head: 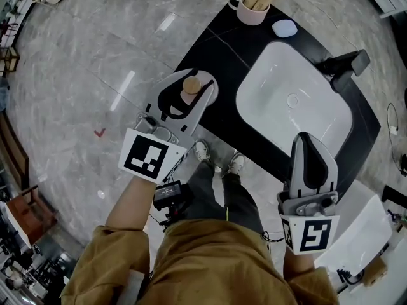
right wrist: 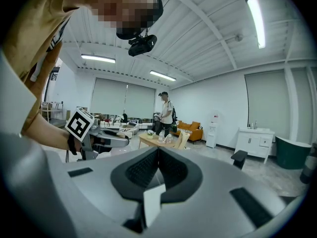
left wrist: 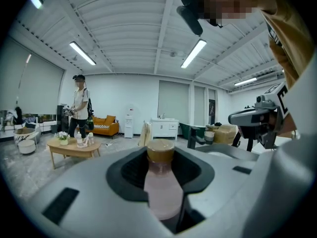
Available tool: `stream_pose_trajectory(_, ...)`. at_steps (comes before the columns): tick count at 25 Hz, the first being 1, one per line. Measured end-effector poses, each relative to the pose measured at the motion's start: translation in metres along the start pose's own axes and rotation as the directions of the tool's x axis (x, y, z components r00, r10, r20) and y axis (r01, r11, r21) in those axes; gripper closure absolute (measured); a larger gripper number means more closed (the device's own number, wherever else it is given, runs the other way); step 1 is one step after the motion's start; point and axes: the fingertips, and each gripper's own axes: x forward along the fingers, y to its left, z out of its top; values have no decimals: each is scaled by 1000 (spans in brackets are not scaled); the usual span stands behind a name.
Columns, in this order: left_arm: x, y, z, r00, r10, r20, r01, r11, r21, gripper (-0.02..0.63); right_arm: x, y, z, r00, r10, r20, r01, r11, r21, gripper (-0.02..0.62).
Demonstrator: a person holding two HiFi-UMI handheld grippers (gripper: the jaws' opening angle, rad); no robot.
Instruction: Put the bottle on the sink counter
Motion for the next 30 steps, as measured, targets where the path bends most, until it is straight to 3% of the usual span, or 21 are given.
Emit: stream_pose_trajectory(30, 50, 21, -58, 998, -49, -47, 50, 998, 31, 477, 25, 2, -28, 999, -27, -39, 28, 999, 30, 591)
